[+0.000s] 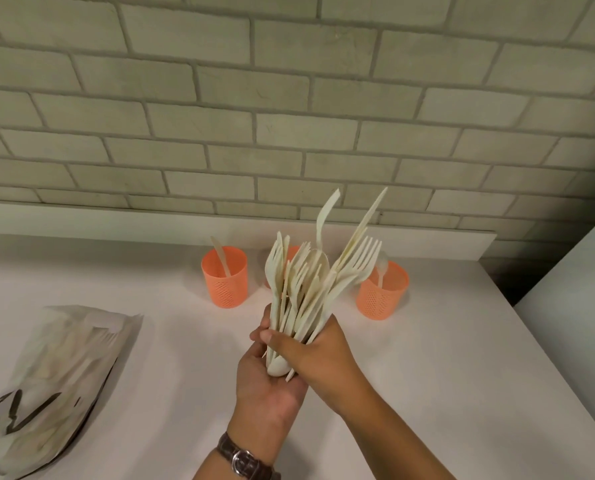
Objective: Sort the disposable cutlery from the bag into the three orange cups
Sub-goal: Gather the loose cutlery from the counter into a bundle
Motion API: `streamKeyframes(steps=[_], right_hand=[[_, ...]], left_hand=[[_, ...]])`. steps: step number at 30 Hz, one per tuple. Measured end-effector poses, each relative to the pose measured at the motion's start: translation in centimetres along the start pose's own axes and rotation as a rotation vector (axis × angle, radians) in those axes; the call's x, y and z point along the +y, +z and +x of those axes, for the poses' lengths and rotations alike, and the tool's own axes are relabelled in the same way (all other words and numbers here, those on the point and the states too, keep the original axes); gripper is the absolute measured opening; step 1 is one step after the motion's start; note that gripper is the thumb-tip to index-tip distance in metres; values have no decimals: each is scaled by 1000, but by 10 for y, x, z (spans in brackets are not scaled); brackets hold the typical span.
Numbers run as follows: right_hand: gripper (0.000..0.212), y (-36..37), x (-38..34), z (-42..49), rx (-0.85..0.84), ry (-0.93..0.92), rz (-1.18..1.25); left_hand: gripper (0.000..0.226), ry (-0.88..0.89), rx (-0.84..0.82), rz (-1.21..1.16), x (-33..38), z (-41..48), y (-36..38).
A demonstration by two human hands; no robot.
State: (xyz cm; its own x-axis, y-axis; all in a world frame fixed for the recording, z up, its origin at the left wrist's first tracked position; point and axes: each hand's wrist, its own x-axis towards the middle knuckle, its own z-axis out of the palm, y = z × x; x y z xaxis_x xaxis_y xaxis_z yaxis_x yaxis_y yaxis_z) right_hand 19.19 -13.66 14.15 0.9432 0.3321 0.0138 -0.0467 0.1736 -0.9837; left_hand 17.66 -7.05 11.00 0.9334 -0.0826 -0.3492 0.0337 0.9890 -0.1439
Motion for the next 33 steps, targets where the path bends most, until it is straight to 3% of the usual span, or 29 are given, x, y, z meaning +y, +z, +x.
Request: streamKeyframes(steps=[5, 9, 12, 14, 20, 25, 28, 30, 33], right_hand=[[39, 2, -6, -1, -89, 21, 53], [60, 6, -10, 0, -75, 48, 230], [47, 9, -11, 2, 3, 62, 238], [49, 12, -11, 2, 9, 68, 246], [47, 2, -13, 6, -183, 46, 107], [54, -4, -16, 9, -336, 74, 282], [55, 2, -15, 9, -223, 105, 341], [41, 7, -15, 7, -101, 76, 251], [40, 11, -16, 2, 4, 77, 162]], left_hand=[[31, 18, -93, -51, -6, -12, 11], [33, -15, -47, -4, 1, -11, 13], [30, -27, 35, 17, 5, -9, 9], [30, -37, 54, 15, 6, -9, 8], [40, -7, -26, -28, 9, -12, 11], [36, -32, -39, -81, 9, -11, 12], [33, -42, -5, -100, 8, -8, 9], [37, -49, 37, -58, 6, -8, 7], [33, -92, 53, 21, 4, -7, 3]])
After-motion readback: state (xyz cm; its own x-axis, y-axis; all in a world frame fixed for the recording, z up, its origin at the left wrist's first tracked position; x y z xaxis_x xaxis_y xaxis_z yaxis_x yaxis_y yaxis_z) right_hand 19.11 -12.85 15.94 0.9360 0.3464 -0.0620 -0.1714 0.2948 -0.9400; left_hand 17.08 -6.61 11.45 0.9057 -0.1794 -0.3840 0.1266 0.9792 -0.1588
